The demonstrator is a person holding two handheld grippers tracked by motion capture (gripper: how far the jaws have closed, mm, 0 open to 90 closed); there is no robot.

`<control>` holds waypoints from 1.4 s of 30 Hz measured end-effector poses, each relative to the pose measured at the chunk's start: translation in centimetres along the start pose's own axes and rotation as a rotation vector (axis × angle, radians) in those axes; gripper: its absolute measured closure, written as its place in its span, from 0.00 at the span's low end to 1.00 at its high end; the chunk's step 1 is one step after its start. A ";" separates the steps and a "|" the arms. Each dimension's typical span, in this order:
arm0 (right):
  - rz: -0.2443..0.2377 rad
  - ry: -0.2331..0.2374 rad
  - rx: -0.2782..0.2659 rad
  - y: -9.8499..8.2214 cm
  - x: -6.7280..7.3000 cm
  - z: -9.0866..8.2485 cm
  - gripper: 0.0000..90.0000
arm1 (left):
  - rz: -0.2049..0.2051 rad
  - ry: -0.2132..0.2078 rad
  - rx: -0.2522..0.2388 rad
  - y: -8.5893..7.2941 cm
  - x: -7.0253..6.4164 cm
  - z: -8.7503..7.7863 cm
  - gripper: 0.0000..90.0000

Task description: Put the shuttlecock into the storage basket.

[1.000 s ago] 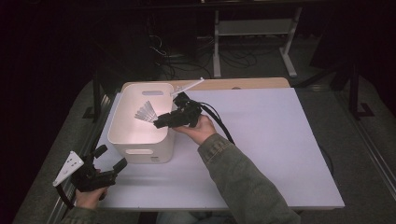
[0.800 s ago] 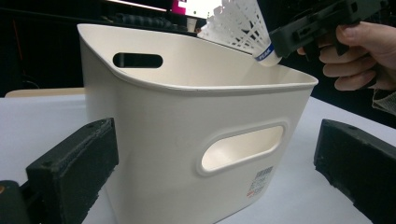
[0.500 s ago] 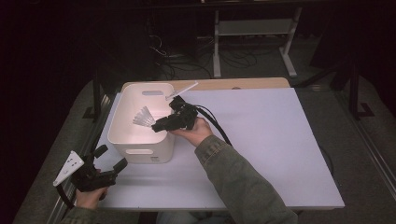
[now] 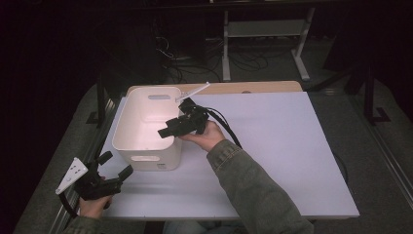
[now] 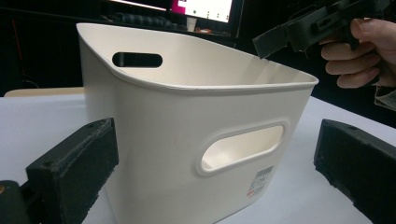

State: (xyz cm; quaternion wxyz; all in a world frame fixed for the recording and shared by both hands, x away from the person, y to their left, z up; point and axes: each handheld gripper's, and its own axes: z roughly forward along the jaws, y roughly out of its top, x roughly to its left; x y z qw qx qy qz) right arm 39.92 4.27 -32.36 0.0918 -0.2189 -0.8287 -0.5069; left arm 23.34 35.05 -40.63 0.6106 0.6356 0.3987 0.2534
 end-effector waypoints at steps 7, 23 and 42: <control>-0.045 -0.019 -0.020 0.1 0.5 -0.7 0.25 | 0.005 -0.002 0.001 0.0 0.0 0.0 0.00; -0.054 -0.063 -0.107 -0.1 0.6 -2.9 0.00 | 0.007 -0.008 -0.001 0.0 0.0 0.2 0.00; -0.023 -0.100 -0.141 -1.2 -0.1 -6.7 0.00 | 0.015 -0.006 0.008 0.0 0.0 0.4 0.00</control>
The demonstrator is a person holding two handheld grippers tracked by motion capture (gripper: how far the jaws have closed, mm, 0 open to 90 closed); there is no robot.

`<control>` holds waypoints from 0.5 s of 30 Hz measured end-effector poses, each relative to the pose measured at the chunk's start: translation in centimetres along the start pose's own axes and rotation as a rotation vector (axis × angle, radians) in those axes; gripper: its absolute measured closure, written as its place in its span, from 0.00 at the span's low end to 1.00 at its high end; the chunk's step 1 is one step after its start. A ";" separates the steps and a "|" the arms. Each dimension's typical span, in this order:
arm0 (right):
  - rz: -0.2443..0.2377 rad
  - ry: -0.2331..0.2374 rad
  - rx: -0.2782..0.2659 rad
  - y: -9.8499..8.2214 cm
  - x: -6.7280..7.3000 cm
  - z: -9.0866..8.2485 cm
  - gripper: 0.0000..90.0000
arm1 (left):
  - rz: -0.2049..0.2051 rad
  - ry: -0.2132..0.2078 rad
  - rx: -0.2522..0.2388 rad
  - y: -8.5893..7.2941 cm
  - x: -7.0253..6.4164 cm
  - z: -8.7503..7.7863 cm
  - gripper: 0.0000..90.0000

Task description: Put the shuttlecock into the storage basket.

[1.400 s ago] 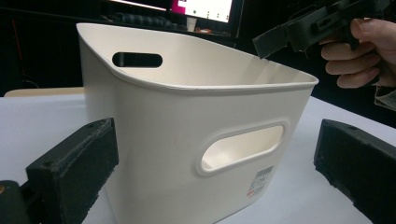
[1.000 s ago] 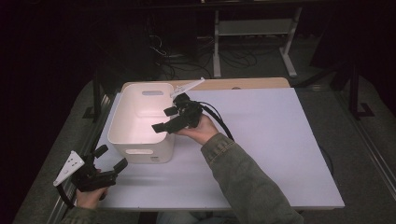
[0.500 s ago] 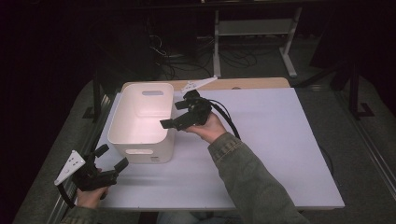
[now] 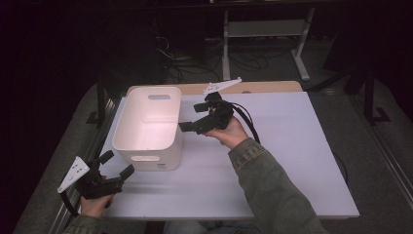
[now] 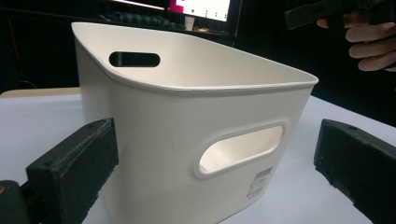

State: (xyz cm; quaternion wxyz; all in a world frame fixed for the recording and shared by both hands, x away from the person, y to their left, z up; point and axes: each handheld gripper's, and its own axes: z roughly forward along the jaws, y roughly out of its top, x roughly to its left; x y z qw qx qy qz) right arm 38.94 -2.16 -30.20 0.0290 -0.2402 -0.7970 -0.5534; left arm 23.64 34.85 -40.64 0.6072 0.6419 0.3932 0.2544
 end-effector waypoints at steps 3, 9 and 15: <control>0.002 -0.009 -0.014 -0.1 -0.1 -0.7 0.00 | 0.000 0.000 -0.001 0.0 0.0 0.0 0.00; -0.002 -0.014 -0.037 -0.3 -0.3 -2.1 0.00 | -0.011 0.005 -0.002 0.0 -0.1 0.0 0.00; 0.003 -0.024 -0.052 -0.8 -0.8 -3.5 0.00 | -0.009 0.006 -0.001 0.0 -0.1 0.0 0.00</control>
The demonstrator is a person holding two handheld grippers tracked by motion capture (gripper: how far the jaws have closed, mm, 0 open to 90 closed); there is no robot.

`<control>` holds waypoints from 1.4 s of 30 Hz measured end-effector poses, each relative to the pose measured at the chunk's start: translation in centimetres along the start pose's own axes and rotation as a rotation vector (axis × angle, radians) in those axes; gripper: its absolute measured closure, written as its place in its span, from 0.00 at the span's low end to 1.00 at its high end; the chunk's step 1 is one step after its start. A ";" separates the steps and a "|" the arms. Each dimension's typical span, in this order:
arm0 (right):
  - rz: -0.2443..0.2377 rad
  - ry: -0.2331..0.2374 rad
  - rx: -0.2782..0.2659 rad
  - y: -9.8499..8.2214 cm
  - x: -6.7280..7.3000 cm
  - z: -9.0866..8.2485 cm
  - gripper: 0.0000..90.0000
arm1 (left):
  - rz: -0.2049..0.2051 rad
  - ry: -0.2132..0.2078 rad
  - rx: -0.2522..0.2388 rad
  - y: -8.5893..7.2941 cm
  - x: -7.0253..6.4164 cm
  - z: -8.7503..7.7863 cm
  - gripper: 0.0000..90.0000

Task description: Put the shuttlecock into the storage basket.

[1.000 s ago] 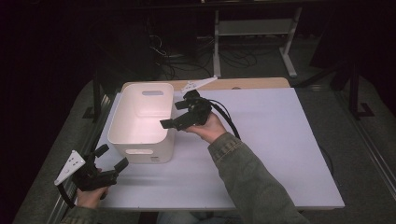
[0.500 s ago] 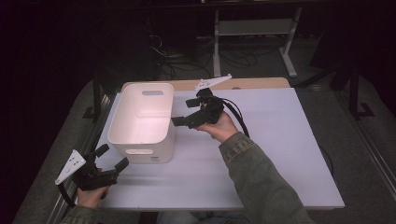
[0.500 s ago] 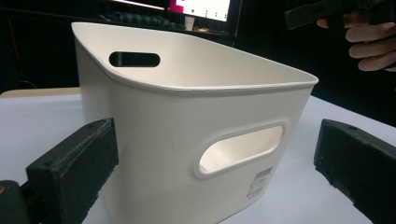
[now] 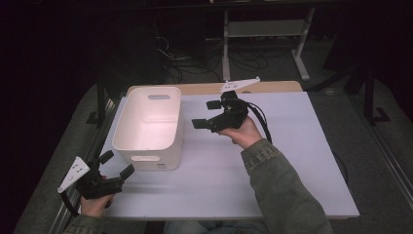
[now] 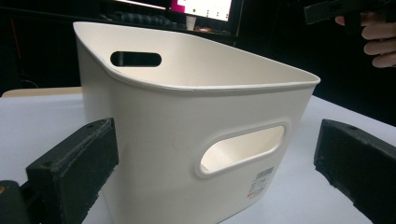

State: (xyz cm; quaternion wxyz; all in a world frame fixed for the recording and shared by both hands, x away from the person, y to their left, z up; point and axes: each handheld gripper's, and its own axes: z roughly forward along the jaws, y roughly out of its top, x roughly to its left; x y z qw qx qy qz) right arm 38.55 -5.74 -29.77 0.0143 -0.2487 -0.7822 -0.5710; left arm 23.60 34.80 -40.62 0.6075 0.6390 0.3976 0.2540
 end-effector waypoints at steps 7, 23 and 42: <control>0.004 -0.018 -0.023 -0.5 -0.5 -1.4 0.00 | 0.006 0.004 0.005 0.0 0.0 0.0 0.00; 0.025 -0.060 -0.051 -2.4 -1.5 -4.4 0.00 | 0.003 0.005 0.007 0.0 0.0 0.0 0.00; 0.065 -0.083 -0.110 -6.1 -3.1 -7.8 0.00 | 0.012 0.005 0.012 0.0 0.0 0.0 0.00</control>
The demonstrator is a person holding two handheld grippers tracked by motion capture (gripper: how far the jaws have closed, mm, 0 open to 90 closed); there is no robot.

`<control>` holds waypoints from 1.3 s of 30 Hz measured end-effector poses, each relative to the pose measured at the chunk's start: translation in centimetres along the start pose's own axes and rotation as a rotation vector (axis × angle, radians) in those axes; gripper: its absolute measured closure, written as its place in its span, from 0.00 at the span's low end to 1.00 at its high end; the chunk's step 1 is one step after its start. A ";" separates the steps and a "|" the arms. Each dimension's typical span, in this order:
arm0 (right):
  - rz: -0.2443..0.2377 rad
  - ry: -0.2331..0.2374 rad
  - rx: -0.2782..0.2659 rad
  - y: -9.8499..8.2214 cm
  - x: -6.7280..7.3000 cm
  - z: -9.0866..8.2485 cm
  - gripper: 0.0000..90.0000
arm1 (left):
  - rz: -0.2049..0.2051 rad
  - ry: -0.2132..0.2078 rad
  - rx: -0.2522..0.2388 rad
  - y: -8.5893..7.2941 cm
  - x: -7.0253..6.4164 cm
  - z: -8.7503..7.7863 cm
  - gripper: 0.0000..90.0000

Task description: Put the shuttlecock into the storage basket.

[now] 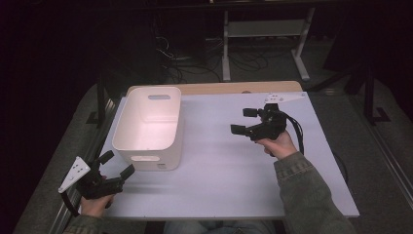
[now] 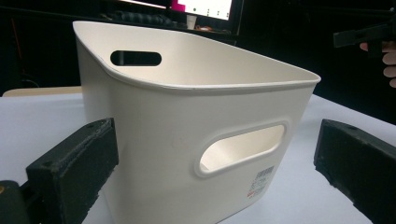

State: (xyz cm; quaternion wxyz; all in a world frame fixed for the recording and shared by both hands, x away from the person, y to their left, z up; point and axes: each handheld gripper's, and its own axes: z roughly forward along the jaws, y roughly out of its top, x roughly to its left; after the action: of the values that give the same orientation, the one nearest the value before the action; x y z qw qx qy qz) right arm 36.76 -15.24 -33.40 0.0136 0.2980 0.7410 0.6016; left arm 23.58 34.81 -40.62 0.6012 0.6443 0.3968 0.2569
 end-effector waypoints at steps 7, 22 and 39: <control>-0.008 -0.035 -0.023 -1.4 -0.5 -1.6 0.00 | -0.003 0.000 -0.005 0.0 -0.1 0.0 0.00; -0.020 -0.111 -0.080 -4.6 -1.7 -4.9 0.00 | -0.002 0.002 -0.003 0.0 -0.1 0.0 0.00; -0.038 -0.172 -0.067 -7.7 -2.2 -6.7 0.00 | -0.004 0.000 -0.003 0.0 -0.1 0.0 0.00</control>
State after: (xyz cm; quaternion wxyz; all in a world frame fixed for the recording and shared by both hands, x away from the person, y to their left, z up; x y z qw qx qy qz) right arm 32.76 -22.95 -39.27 0.0986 0.3336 0.7221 0.5980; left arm 23.55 34.72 -40.63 0.6025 0.6427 0.3977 0.2564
